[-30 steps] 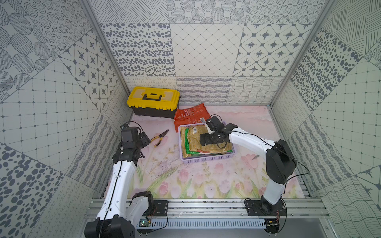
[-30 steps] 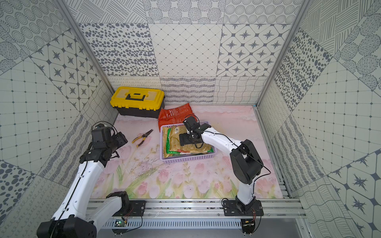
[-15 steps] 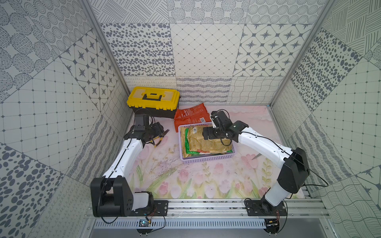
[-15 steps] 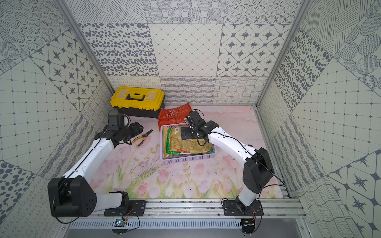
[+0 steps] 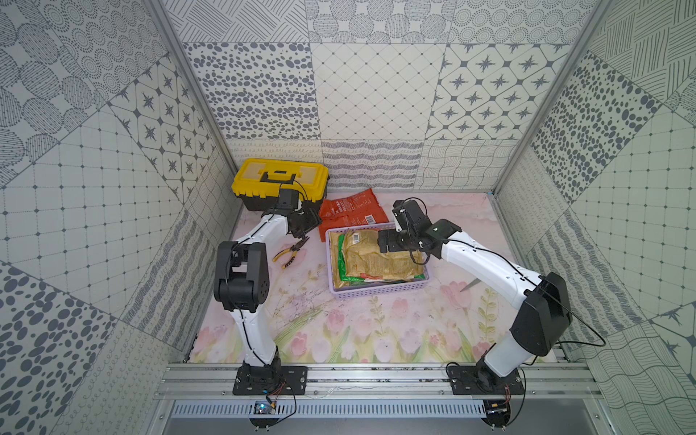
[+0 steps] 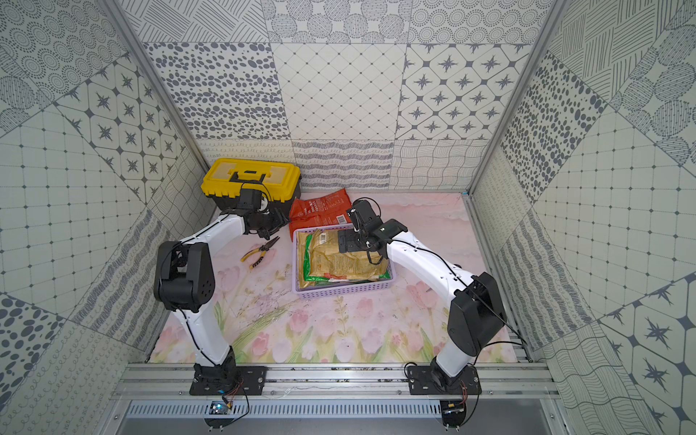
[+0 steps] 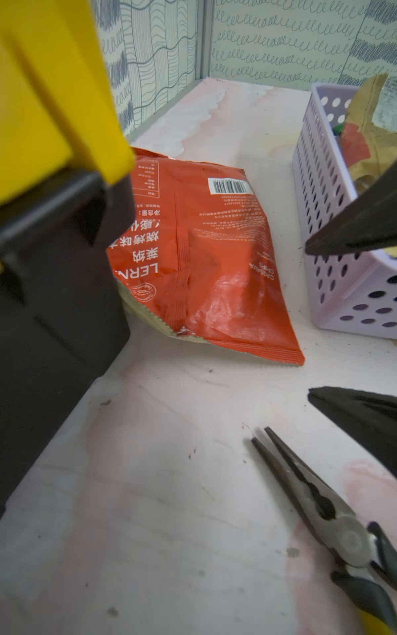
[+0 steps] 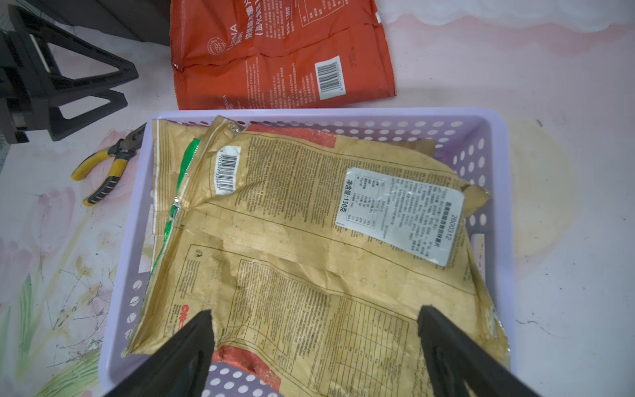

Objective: Put the potato chips into the basket
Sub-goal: Pick up the potato chip from the center of the board.

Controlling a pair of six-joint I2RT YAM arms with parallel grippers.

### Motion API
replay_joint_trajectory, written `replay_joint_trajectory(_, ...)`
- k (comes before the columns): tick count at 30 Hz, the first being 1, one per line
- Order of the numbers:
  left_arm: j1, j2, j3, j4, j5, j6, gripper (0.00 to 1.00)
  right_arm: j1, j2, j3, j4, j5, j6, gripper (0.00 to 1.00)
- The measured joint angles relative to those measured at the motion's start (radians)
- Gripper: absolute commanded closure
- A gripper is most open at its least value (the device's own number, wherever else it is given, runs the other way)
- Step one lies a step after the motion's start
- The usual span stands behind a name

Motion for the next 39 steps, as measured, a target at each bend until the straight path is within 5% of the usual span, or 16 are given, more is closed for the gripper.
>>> replay_joint_trajectory(13,-0.003,0.202,0.147,-0.04,0.051,0.003,0.43,-0.023,-0.002,-0.014,0.004,0.008,-0.025,0.03)
replay_joint_trajectory(19,-0.004,0.233,0.162,-0.045,0.063,-0.001,0.67,-0.024,-0.006,-0.017,0.004,0.009,-0.033,0.03)
replay_joint_trajectory(24,-0.01,0.216,0.134,-0.027,0.07,-0.005,1.0,-0.027,-0.008,-0.035,0.005,0.009,-0.032,0.03)
replay_joint_trajectory(39,-0.054,-0.025,0.08,-0.006,0.074,0.004,1.0,-0.027,-0.125,-0.053,0.005,-0.001,0.006,0.03)
